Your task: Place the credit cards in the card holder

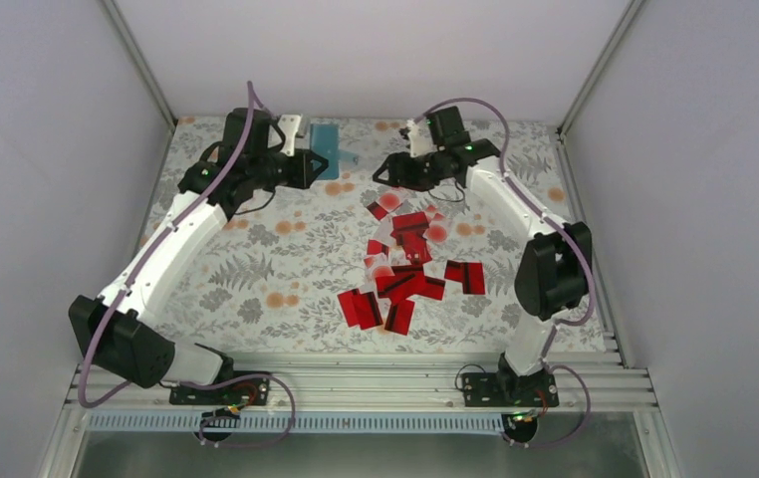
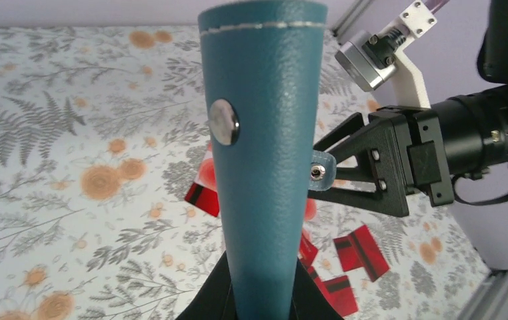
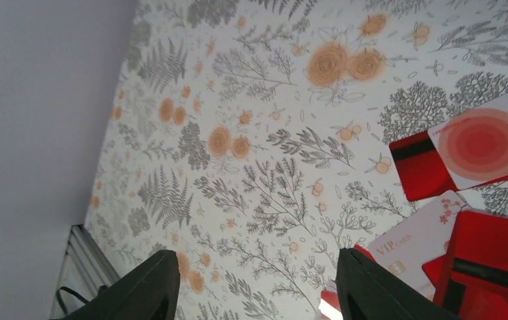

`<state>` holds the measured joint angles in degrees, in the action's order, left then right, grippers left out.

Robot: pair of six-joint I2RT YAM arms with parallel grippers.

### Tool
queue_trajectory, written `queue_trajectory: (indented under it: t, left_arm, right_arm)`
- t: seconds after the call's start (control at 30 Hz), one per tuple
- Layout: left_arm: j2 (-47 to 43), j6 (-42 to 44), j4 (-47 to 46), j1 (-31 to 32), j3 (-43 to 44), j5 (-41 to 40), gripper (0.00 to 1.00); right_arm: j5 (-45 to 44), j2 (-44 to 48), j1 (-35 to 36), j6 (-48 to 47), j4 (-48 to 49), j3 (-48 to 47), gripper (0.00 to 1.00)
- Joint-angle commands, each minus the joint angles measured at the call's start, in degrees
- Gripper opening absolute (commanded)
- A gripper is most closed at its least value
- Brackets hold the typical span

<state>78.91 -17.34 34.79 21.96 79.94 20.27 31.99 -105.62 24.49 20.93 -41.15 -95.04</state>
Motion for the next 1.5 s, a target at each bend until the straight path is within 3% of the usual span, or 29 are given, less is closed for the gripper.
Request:
queue_trajectory:
  t: [0.0, 0.27, 0.4, 0.57, 0.63, 0.8, 0.97, 1.47]
  left_arm:
    - [3.2, -1.2, 1.2, -0.7, 5.7, 5.9, 0.03]
    - [5.6, -9.5, -1.3, -0.7, 10.1, 12.4, 0.02]
    - [5.8, -11.5, -4.5, -0.8, 10.6, 17.9, 0.03]
    - [6.0, -12.7, -8.0, -1.0, 12.4, 24.2, 0.02]
    - [5.6, -14.1, -10.9, -1.0, 12.1, 26.8, 0.02]
    - [5.0, -17.6, -16.1, -1.0, 11.7, 31.5, 0.02]
    - [4.8, -20.1, -19.1, -1.0, 11.5, 33.6, 0.02]
    - [4.2, -22.9, -25.6, -0.9, 9.9, 39.2, 0.03]
  right_arm:
    - [12.6, 6.6, -4.2, 1.5, 8.6, 3.3, 0.61]
    - [32.8, 9.7, -5.6, 4.6, 18.8, 3.1, 0.81]
    - [33.4, 9.9, -5.7, 4.0, 18.3, 0.2, 0.9]
    - [30.2, 9.9, -6.0, 4.2, 15.9, -1.4, 0.9]
    - [30.4, 9.9, -6.3, 4.5, 16.0, -1.3, 0.87]
    - [33.2, 9.6, -6.6, 7.5, 18.6, -2.8, 0.66]
    - [34.5, 9.5, -7.1, 9.3, 19.9, -4.7, 0.56]
    - [42.5, 9.5, -7.9, 15.8, 28.8, -6.2, 0.4]
